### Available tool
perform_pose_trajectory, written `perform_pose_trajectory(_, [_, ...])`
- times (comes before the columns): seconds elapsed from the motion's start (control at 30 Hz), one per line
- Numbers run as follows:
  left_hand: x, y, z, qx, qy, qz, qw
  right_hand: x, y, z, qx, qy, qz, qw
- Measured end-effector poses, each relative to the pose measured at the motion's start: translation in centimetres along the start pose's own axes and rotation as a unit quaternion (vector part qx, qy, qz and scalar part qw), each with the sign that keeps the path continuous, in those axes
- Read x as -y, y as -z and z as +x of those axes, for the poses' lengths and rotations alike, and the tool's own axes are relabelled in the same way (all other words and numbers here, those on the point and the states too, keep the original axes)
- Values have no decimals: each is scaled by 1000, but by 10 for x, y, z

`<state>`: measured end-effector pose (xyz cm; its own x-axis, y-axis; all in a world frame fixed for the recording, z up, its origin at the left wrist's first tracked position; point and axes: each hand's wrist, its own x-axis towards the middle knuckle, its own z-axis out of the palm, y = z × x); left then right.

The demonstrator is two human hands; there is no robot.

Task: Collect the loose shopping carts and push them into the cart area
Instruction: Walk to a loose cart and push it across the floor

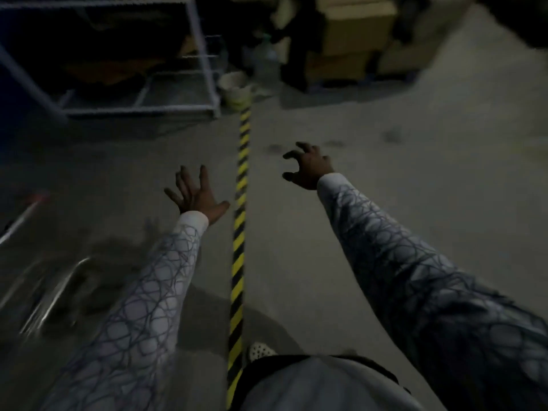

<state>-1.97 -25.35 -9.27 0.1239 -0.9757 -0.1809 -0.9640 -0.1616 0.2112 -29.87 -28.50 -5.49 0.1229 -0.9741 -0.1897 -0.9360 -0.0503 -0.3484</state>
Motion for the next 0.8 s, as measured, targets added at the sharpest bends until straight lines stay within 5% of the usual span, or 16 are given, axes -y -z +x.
perform_pose_trajectory(0.17, [-250, -41, -46, 12, -236, -5, 972, -204, 56, -172, -121, -226, 46, 966])
perform_pose_trajectory(0.4, [-555, -127, -262, 50, -515, -13, 856, -405, 82, -470, -257, -452, 92, 849])
perform_pose_trajectory(0.8, [-812, -254, -580, 122, -726, 77, 672, -557, 74, -812, -388, -643, 164, 640])
